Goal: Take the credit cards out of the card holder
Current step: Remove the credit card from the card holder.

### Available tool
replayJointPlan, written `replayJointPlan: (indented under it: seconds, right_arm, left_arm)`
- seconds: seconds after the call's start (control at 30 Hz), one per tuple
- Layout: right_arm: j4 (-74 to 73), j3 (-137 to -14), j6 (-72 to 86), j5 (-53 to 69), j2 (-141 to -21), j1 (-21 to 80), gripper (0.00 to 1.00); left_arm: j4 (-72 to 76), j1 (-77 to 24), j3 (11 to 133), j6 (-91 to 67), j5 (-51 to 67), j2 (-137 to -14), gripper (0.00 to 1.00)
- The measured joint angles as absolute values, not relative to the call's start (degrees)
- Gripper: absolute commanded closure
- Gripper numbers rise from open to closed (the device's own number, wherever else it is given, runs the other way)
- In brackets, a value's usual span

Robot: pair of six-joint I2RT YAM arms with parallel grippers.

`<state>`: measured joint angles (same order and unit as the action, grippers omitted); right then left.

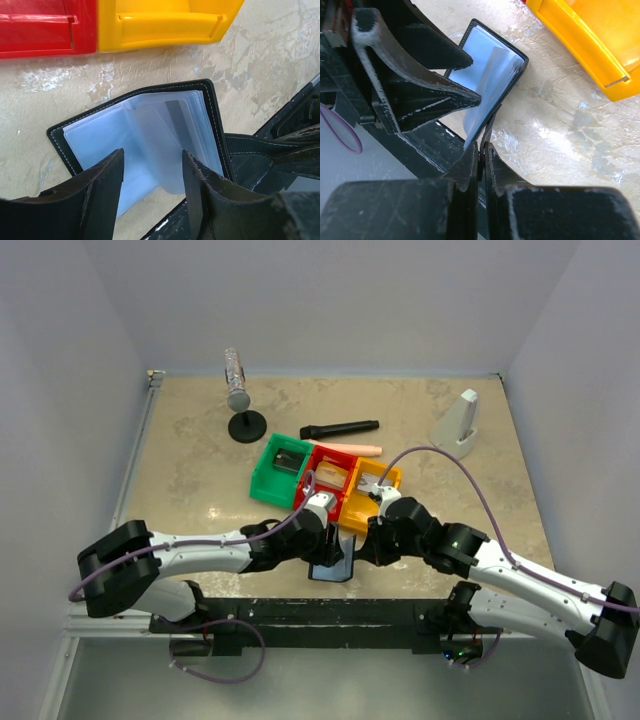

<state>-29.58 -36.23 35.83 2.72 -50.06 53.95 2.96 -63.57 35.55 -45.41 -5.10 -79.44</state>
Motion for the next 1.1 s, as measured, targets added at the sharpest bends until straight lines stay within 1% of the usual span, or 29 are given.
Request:
replayJointPlan:
  seconds: [0.23, 0.37, 0.77, 1.1]
  right_arm:
    - [-29.65, -36.42, 35.73, 2.7, -50.06, 53.95, 1.0]
    - [-29.71, -36.42, 35.73, 2.7, -50.06, 53.95, 1.0]
    - [-29.71, -36.42, 35.75, 2.72, -50.06, 53.95, 1.0]
    - [-29.71, -36.42, 35.75, 2.79, -50.06, 53.95, 1.0]
  left_arm:
    - [1.54, -63.57, 34.17, -45.45, -8.25, -71.48, 0.44]
    - [1.54, -63.57, 34.06, -45.43, -9.02, -69.21, 0.45]
    - [2.07, -64.34, 35.4, -45.36, -5.34, -75.77, 0.44]
    - [2.63, -64.6, 36.18, -45.39, -4.05, -77.17, 0.44]
